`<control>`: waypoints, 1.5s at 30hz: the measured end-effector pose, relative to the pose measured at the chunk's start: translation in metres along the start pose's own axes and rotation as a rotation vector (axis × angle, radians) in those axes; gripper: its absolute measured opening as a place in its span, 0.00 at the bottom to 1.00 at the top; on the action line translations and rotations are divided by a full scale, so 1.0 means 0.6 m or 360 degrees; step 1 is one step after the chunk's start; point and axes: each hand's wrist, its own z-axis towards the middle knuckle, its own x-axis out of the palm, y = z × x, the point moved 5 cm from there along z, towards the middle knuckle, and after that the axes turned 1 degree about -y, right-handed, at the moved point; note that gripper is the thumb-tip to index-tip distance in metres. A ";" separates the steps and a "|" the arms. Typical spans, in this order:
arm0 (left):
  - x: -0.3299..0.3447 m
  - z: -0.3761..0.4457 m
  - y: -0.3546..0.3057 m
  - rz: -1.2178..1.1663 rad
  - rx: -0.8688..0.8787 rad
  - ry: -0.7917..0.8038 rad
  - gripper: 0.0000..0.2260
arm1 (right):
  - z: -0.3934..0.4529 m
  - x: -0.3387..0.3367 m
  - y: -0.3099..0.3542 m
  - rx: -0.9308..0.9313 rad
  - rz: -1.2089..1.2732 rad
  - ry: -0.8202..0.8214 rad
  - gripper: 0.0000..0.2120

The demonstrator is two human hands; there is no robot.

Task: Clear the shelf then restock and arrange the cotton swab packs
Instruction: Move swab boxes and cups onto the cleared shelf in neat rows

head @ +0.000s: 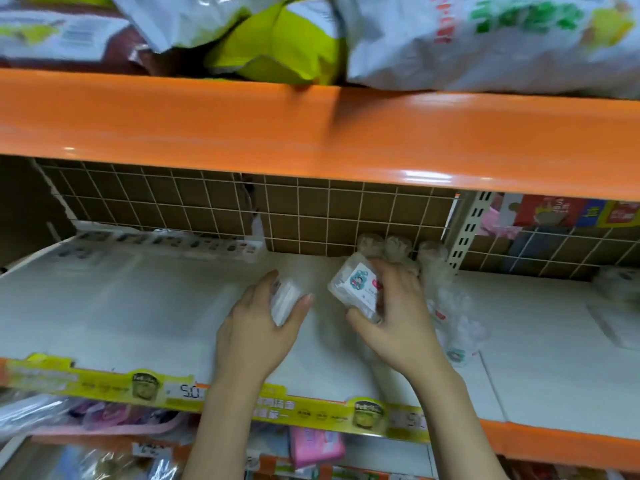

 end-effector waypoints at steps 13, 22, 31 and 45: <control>-0.137 0.090 0.310 0.0153 0.0094 0.0260 0.38 | -0.005 0.281 0.167 0.0280 0.0138 0.0224 0.35; -0.122 0.108 0.367 0.0211 0.0176 0.0402 0.38 | -0.014 0.314 0.176 0.0413 -0.0037 0.0300 0.36; -0.095 0.113 0.344 0.0149 0.0277 0.0455 0.38 | -0.017 0.314 0.150 0.0435 -0.0088 0.0362 0.36; -0.145 0.180 0.434 0.0201 0.0314 0.0544 0.31 | 0.010 0.400 0.202 0.0475 -0.0221 0.0351 0.34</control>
